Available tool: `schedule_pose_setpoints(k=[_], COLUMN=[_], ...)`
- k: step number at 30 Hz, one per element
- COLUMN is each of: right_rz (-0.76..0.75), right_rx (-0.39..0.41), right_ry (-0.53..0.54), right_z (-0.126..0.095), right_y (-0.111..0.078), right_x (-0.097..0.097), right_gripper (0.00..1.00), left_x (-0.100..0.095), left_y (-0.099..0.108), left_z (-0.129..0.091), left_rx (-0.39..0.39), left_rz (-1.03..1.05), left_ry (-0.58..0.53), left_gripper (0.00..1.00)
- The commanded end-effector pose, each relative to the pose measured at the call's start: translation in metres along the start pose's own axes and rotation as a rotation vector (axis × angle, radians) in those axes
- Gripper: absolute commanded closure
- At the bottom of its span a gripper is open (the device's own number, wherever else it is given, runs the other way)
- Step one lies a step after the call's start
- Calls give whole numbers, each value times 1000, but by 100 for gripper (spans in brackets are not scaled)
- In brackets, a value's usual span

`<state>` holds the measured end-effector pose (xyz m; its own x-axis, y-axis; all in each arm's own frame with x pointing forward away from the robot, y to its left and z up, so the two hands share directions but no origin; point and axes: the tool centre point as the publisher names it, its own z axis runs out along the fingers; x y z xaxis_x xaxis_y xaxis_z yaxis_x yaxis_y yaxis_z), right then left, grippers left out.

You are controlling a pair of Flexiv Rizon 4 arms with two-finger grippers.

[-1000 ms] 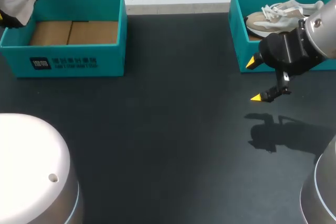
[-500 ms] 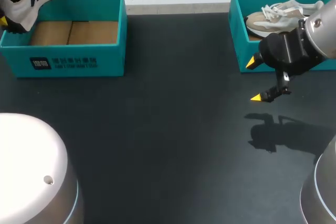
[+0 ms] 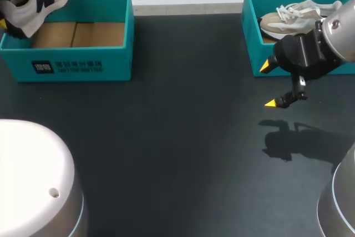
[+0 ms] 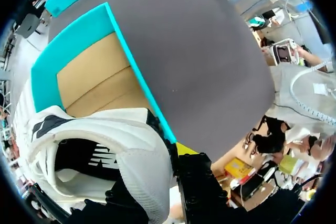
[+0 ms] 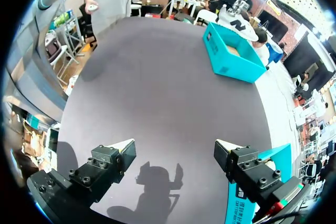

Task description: Take the shoe out of the shoebox, open the shoe tongue, remove and reinsert the insole, then place the shoe into the shoebox

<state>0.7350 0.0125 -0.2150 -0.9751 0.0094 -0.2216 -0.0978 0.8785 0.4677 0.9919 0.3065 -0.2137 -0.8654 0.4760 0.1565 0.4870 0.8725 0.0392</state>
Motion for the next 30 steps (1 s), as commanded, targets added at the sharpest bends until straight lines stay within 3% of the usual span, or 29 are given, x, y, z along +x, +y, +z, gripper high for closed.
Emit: schedule_pose_setpoints(k=[1,5,24,30], right_rz=[0,0,0,0], right_rx=[3,3,3,3], right_ry=[0,0,0,0], right_z=[1,1,1,1], right_y=[0,0,0,0], right_x=[0,0,0,0], right_gripper=[0,0,0,0], left_x=[-3,-5,-5,-19], left_y=[10,20,20,23], left_z=[-11,-17,-17,-21], left_rx=[-322,-346,-346,-344], left_rz=[872,1091,1091,1053], left_ry=[85,133,133,70], left_gripper=[100,100,100,100])
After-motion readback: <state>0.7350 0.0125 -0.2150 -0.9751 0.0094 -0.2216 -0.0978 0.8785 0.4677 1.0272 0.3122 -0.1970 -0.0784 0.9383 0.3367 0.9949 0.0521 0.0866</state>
